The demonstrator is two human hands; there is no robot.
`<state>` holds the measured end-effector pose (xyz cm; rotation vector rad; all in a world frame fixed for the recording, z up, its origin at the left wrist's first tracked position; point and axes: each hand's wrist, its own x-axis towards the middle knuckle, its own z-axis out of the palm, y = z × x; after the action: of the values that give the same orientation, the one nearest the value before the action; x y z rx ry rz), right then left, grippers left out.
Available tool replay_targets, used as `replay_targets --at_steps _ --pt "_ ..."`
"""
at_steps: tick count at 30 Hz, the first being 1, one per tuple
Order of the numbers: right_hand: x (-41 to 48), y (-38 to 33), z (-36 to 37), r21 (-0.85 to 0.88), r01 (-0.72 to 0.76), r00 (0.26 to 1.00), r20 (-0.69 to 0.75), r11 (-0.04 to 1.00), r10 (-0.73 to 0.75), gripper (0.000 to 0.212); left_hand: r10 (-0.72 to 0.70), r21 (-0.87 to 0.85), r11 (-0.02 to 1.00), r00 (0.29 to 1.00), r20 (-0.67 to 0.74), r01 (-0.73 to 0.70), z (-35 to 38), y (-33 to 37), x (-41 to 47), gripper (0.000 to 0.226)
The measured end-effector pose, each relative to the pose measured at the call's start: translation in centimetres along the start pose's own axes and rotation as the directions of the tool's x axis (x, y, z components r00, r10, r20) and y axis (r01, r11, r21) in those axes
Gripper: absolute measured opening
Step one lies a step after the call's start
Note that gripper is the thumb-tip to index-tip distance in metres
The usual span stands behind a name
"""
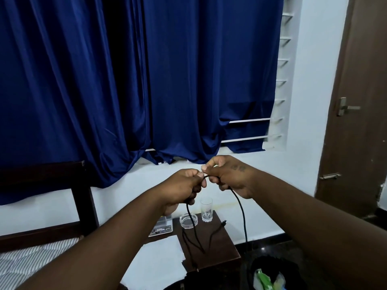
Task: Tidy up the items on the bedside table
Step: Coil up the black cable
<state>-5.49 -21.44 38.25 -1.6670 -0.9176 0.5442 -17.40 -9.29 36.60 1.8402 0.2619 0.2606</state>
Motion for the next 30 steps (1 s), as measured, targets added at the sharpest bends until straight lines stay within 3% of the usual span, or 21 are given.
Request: replay_targets --at_steps 6,10,14,22,30 --pt "0.1 0.6 -2.7 -0.077 0.015 0.998 -0.057 0.997 -0.020 0.020 -0.014 0.007 1.000 0.999 -0.029 0.014 -1.1 -0.8 -0.3 0.035" --pt "-0.2 0.6 -1.6 -0.205 0.065 0.997 0.057 0.977 -0.054 0.043 0.004 0.030 1.000 0.999 -0.049 -0.002 -0.9 -0.8 0.1 0.034" --pt "0.1 0.5 -0.9 -0.250 0.158 0.987 0.082 0.955 -0.141 0.034 0.004 0.043 0.999 0.999 -0.045 -0.002 -0.5 -0.3 0.5 0.034" --pt "0.2 1.0 -1.9 -0.238 0.098 0.992 0.098 0.966 -0.076 0.038 -0.003 0.054 0.999 1.000 -0.031 0.005 -1.0 -0.4 0.7 0.033" --pt "0.8 1.1 -2.0 -0.197 0.184 0.981 0.093 0.963 -0.169 0.032 0.017 0.079 0.997 1.000 -0.011 -0.016 -1.4 0.1 0.8 0.033"
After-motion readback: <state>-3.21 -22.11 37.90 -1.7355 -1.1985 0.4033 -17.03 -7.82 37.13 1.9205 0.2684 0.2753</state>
